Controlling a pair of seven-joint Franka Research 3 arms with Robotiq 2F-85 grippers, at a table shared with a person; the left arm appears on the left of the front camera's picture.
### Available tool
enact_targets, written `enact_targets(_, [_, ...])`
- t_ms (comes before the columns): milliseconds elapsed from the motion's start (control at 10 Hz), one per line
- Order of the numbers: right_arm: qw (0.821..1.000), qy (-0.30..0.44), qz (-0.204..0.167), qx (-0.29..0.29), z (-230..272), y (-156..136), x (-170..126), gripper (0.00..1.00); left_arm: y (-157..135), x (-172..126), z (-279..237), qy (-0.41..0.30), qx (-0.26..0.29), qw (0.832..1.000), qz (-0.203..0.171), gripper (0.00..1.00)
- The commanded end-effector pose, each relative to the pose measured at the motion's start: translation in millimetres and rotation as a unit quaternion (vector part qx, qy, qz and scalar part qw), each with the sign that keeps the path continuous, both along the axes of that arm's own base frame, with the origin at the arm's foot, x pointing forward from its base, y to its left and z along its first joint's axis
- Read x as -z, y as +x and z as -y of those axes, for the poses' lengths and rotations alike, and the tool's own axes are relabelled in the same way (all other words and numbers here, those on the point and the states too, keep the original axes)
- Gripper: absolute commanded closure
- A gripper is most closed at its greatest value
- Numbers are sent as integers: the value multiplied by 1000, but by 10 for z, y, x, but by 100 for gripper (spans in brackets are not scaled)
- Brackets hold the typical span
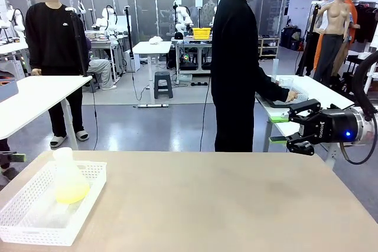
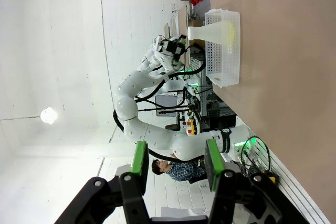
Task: Prepare the solutions needed for the experiment.
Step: When the human places the Big flask in the center of the table, pick up the Big flask and place it in the left Organizing basket.
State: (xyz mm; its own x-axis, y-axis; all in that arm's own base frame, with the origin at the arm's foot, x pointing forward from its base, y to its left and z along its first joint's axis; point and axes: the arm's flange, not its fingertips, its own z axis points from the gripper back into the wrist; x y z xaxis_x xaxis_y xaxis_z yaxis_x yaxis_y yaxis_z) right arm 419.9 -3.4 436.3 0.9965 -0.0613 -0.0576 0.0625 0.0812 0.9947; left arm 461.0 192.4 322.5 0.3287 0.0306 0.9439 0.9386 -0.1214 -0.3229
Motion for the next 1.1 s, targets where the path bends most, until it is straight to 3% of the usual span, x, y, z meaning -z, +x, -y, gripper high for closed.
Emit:
enact_targets(0, [1000,5,5,2,-3,-6,-21,44,-246,-503,33,-3,75,994,-81,0])
enact_targets(200, [1000,5,5,2,-3,-6,-21,44,-353,-850,105,6,107,975,-196,0])
enact_targets(600, [1000,5,5,2,-3,-6,-21,44,-105,-1069,446,136,126,918,-350,0])
enact_targets(900, [1000,5,5,2,-3,-6,-21,44,77,-1099,530,168,134,892,-397,0])
enact_targets(1000, [1000,5,5,2,-3,-6,-21,44,94,-1108,537,165,124,894,-398,0])
